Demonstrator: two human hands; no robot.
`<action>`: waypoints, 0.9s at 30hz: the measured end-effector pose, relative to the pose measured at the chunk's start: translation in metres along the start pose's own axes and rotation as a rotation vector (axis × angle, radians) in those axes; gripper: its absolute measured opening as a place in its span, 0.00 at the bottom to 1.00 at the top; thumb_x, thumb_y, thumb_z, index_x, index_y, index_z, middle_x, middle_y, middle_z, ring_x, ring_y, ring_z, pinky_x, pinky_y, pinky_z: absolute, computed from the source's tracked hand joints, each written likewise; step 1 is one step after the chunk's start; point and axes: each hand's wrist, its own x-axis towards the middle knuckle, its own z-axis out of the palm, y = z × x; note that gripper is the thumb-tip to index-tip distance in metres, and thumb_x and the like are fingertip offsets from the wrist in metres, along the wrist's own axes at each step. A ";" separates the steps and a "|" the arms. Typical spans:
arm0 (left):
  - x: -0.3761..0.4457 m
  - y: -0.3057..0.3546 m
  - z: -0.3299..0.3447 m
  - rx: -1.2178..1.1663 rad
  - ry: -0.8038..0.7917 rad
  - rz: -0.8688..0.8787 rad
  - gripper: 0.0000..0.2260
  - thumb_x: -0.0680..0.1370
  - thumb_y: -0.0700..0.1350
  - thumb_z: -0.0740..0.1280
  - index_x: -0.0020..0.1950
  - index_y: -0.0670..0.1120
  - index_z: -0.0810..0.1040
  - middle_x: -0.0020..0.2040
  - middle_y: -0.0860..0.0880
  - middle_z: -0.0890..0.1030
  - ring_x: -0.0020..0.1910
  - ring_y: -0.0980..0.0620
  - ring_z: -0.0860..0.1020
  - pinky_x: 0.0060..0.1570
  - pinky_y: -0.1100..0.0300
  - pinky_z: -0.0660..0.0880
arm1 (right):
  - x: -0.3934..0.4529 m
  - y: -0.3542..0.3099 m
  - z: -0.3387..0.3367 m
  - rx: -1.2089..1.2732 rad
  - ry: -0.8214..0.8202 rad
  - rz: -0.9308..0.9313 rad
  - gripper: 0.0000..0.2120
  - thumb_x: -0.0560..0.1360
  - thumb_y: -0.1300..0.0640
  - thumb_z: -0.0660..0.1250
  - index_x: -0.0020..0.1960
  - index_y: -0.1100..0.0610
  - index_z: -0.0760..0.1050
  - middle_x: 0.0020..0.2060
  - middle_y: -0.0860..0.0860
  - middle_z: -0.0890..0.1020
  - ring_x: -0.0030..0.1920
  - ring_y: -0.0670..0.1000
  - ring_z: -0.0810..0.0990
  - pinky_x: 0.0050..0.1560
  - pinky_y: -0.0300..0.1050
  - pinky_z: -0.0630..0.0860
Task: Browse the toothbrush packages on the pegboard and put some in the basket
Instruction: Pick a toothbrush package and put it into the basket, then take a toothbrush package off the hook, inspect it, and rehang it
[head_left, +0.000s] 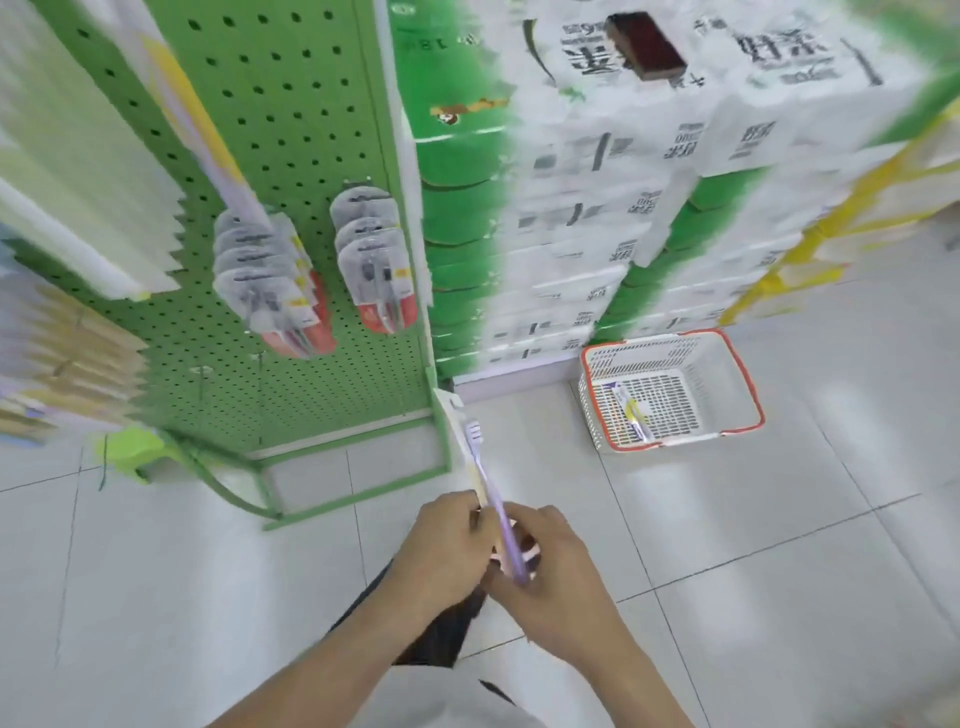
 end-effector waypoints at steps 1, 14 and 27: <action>0.013 0.011 0.009 -0.073 -0.001 -0.003 0.14 0.80 0.49 0.60 0.44 0.45 0.82 0.39 0.49 0.84 0.37 0.52 0.82 0.42 0.55 0.80 | 0.009 0.008 -0.016 0.036 0.017 0.015 0.22 0.71 0.55 0.76 0.62 0.39 0.76 0.52 0.45 0.75 0.52 0.38 0.78 0.48 0.28 0.73; 0.241 0.145 0.159 -0.367 -0.058 -0.228 0.12 0.83 0.43 0.65 0.45 0.40 0.84 0.40 0.43 0.86 0.40 0.44 0.86 0.46 0.44 0.84 | 0.166 0.143 -0.267 0.358 -0.045 0.365 0.16 0.69 0.58 0.80 0.55 0.47 0.84 0.50 0.54 0.84 0.45 0.56 0.85 0.45 0.43 0.82; 0.435 0.159 0.324 -0.529 -0.020 -0.523 0.08 0.81 0.44 0.66 0.58 0.41 0.78 0.48 0.42 0.86 0.36 0.47 0.86 0.36 0.58 0.83 | 0.375 0.377 -0.373 0.504 0.078 0.670 0.10 0.68 0.69 0.69 0.36 0.55 0.83 0.47 0.55 0.82 0.47 0.57 0.79 0.49 0.55 0.80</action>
